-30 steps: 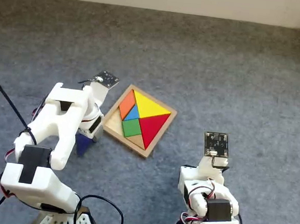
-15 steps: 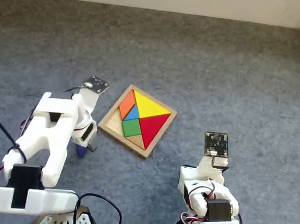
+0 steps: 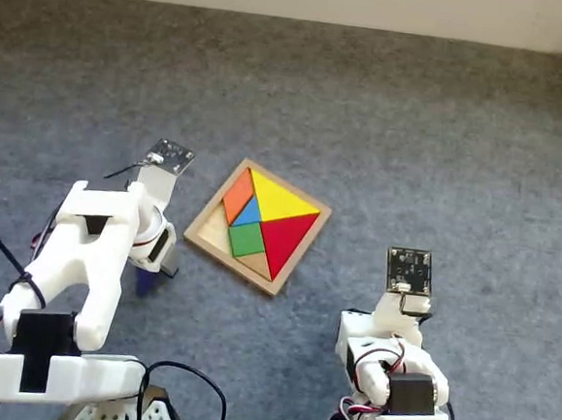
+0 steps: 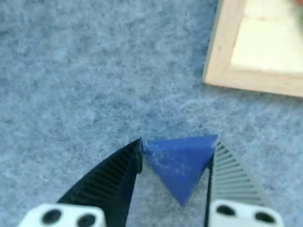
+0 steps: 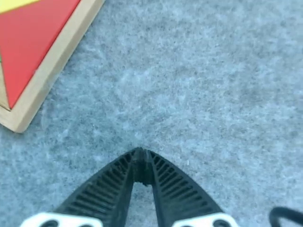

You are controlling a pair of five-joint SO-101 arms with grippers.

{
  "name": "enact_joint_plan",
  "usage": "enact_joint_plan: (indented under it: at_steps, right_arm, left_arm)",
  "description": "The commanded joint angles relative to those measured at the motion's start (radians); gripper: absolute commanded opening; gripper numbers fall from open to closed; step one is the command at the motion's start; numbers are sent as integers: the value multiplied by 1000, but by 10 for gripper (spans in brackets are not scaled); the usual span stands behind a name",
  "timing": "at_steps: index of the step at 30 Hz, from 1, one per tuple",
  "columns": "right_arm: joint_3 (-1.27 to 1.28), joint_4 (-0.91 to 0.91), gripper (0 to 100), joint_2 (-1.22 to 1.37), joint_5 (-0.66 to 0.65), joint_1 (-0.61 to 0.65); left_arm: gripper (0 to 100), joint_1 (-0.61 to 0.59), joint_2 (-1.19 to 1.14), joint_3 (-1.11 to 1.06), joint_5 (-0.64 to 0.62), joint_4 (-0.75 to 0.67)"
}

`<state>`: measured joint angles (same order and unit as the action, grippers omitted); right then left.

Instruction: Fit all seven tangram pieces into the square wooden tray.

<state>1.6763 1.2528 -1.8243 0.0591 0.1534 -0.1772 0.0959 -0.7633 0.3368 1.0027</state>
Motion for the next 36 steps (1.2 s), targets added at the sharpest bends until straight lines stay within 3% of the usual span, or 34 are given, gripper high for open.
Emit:
enact_joint_plan:
  at_steps: [1,15,20,27,36]
  right_arm:
    - [104,5,7,-18,-9,-10]
    - [104,5,7,-18,-9,-10]
    - [104,5,7,-18,-9,-10]
    - [104,5,7,-18,-9,-10]
    - [104,5,7,-18,-9,-10]
  left_arm:
    - [228,-2,22,16,-8,-11]
    - [228,-2,-2,18,-11,-12]
    - [232,-10,-127,142,-100,20]
    - [227,-10,-222,240,-87,109]
    - [110,-2,-220,228,-87,110]
